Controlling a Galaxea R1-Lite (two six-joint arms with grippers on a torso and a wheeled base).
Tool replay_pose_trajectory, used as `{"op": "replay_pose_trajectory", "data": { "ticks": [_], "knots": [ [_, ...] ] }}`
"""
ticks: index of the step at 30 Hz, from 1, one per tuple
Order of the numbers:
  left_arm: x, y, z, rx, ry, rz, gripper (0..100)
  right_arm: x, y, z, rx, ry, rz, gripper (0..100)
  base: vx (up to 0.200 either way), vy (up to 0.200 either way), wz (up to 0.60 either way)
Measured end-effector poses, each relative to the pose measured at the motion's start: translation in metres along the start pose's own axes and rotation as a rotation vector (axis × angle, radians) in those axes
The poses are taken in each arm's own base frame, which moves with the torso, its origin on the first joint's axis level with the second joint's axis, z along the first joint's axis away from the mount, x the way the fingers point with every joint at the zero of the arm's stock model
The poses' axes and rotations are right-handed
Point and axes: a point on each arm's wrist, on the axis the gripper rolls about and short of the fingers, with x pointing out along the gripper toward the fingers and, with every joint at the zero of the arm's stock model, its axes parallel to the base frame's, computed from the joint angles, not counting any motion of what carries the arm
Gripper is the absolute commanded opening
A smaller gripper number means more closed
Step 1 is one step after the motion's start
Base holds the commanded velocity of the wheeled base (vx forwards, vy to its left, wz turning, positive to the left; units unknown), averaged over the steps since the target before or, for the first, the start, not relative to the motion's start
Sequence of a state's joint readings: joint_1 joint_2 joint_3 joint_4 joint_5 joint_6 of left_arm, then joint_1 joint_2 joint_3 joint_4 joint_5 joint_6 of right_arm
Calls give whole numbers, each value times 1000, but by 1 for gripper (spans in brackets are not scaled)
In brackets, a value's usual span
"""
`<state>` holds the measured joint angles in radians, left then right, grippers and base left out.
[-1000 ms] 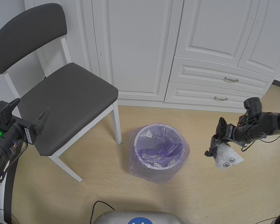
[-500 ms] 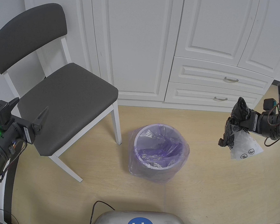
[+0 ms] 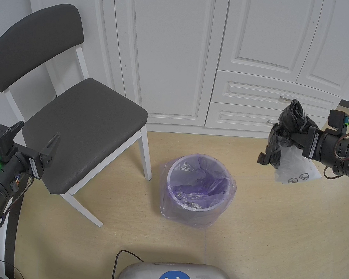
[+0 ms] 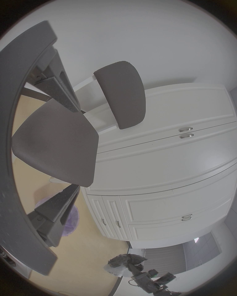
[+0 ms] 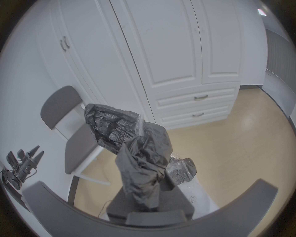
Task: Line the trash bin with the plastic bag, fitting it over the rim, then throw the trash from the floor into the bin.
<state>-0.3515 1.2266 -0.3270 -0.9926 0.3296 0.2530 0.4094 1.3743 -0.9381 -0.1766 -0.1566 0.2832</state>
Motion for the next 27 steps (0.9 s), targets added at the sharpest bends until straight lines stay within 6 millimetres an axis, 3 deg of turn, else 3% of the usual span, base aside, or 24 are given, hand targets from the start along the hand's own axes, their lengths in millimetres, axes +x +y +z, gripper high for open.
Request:
{"op": "replay_pose_trajectory", "data": {
  "ticks": [6, 14, 27],
  "knots": [
    [0, 0, 0, 0, 0, 1, 100, 3, 15, -10, 4, -105, 37, 0, 0, 0, 0],
    [0, 0, 0, 0, 0, 0, 100, 9, 31, -30, -16, -78, 57, 0, 0, 0, 0],
    [0, 0, 0, 0, 0, 0, 100, 26, 43, -34, 12, -219, 76, 0, 0, 0, 0]
  ]
}}
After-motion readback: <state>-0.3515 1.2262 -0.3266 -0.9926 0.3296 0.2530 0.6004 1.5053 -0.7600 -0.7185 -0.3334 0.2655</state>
